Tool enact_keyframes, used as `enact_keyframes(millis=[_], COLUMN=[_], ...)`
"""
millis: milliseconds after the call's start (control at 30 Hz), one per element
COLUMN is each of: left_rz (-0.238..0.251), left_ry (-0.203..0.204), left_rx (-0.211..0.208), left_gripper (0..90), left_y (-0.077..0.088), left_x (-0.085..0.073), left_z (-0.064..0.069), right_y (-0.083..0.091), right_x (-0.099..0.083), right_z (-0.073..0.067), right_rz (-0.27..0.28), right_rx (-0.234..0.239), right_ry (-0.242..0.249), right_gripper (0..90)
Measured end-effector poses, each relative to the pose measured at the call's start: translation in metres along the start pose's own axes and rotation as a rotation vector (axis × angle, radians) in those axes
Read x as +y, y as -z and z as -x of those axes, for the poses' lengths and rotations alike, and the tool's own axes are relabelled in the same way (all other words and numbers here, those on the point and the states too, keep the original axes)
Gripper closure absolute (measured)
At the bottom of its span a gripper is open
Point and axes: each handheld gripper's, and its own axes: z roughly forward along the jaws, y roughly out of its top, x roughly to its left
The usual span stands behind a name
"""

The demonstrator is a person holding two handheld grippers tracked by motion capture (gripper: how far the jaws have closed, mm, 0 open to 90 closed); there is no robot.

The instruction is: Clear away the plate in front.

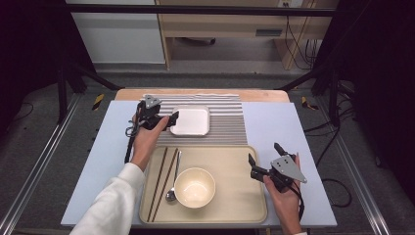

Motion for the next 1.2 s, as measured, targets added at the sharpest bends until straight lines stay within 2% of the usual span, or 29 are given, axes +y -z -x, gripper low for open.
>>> enact_keyframes(millis=[133, 267, 367, 467, 600, 667, 767, 900, 1067, 1200], left_rz=[-0.044, -0.101, -0.119, -0.151, -0.191, -0.205, -0.248, -0.265, -0.280, -0.299], left_ry=[0.022, 0.005, 0.017, 0.008, 0.047, 0.066, 0.056, 0.083, 0.085, 0.053], left_rx=[0.011, 0.037, 0.022, 0.018, 0.019, 0.002, 0.018, 0.023, 0.035, 0.069], left_gripper=[17.4, 20.9, 25.2, 35.8, 45.5, 53.4, 59.0, 63.3, 68.2, 69.0], left_y=[-0.009, -0.017, -0.021, -0.026, -0.033, -0.036, -0.039, -0.043, -0.046, -0.050], left_x=[-0.007, -0.013, -0.015, -0.018, -0.024, -0.026, -0.029, -0.030, -0.032, -0.034], left_z=[-0.004, -0.004, -0.002, -0.001, -0.001, -0.001, 0.000, 0.000, 0.002, 0.005], right_y=[-0.001, 0.000, 0.000, -0.001, -0.001, -0.001, -0.001, -0.001, -0.001, -0.001], right_x=[0.000, 0.000, 0.000, 0.000, 0.000, 0.000, 0.000, -0.001, -0.001, -0.001], right_z=[-0.001, -0.001, 0.000, 0.000, 0.000, 0.001, 0.001, 0.001, 0.001, 0.001], right_rz=[-0.008, -0.004, -0.005, -0.007, -0.008, -0.008, -0.013, -0.015, -0.016, -0.018], right_rx=[0.003, 0.002, 0.003, 0.004, 0.003, 0.003, 0.004, 0.005, 0.004, 0.005], right_ry=[0.008, 0.009, 0.009, 0.006, 0.011, 0.008, 0.006, 0.007, 0.008, 0.009], right_gripper=[7.7, 7.8, 7.8, 7.8, 7.8, 7.8, 7.9, 7.9, 7.9, 7.9])
